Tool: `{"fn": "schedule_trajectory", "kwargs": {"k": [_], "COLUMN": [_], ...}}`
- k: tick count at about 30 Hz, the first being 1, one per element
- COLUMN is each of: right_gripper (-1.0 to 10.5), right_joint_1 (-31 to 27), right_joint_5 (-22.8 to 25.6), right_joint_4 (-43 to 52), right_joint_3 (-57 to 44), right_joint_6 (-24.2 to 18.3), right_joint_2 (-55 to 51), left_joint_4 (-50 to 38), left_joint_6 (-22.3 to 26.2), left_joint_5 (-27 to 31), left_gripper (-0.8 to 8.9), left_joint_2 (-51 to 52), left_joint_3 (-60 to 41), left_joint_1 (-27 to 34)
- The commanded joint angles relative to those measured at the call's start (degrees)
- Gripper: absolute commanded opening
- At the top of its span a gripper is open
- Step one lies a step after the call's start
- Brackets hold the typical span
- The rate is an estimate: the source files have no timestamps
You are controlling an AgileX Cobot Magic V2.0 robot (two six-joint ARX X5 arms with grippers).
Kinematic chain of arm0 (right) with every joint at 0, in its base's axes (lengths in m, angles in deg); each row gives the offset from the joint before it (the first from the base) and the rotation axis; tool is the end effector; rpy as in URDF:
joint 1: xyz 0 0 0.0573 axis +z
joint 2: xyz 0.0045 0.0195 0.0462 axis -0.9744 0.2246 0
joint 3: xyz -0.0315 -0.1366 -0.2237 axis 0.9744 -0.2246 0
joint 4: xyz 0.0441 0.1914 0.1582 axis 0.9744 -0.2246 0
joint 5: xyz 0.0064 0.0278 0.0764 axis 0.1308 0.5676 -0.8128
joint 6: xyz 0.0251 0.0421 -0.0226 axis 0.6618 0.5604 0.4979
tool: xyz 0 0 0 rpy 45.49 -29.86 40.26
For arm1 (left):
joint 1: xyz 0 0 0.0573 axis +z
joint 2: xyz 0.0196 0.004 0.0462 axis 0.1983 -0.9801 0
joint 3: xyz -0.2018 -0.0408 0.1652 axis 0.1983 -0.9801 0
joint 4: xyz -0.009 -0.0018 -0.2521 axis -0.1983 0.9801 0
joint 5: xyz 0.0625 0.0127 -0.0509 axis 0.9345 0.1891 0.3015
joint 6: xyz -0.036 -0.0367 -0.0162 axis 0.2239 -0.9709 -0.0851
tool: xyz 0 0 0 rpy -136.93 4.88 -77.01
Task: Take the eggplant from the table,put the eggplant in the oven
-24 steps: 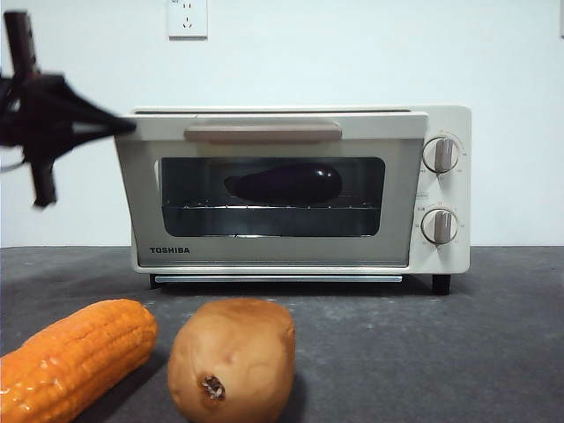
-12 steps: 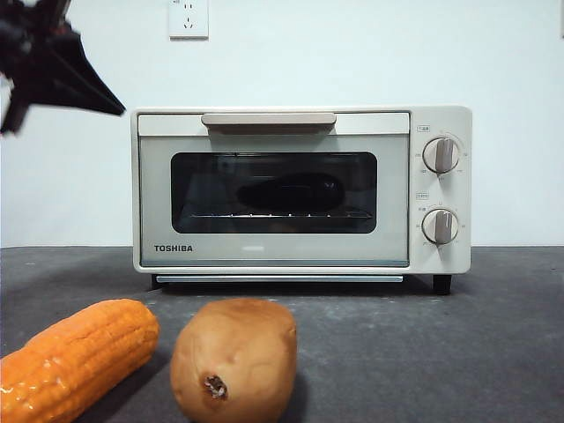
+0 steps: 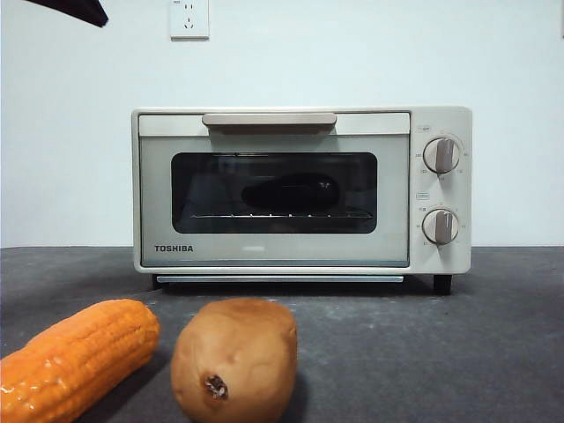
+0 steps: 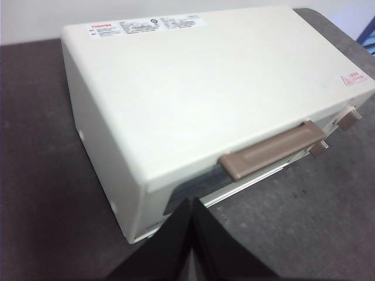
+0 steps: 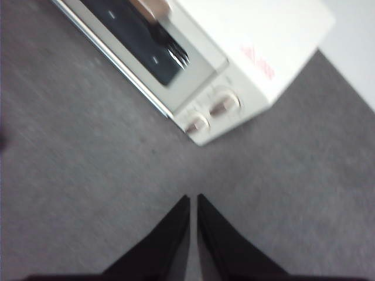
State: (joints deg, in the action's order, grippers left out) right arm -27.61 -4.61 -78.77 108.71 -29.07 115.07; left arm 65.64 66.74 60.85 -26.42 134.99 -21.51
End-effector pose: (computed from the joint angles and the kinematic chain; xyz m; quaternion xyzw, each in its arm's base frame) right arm 0.1076 0.1057 0.3895 -0.2887 0.3234 0.1905 0.8808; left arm 0.2274 -0.0522 0.3682 -0.0133 0.2474 -0.2884 0.9249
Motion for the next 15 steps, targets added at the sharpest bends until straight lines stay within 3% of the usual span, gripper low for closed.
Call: {"fn": "schedule_trajectory", "kwargs": {"k": [1, 5, 12, 15], "right_gripper": [0.0, 0.0, 0.0, 0.0], "right_joint_1": [-2.19, -6.88, -12.96, -13.70], "right_joint_5": [-0.13, -4.72, -23.69, -25.79], "right_joint_4": [1.53, 8.87, 36.98, 48.87], "right_joint_3": [-2.49, -8.87, -25.92, -33.86], "right_joint_6": [0.96, 0.96, 1.14, 1.90], "right_joint_2": [0.31, -1.22, -8.11, -11.45], "left_joint_4": [-3.87, -9.31, -17.09, -19.06], "left_joint_6": [-2.99, -6.64, -11.26, -12.96], "left_joint_5": [4.76, 8.00, 11.32, 15.13], "left_gripper": [0.04, 0.04, 0.04, 0.04], "left_joint_2": [3.89, 10.58, 22.43, 27.02], "left_joint_3": [-6.08, -16.98, -32.52, -36.61], "left_joint_1": [-1.90, -3.82, -7.67, -9.84]}}
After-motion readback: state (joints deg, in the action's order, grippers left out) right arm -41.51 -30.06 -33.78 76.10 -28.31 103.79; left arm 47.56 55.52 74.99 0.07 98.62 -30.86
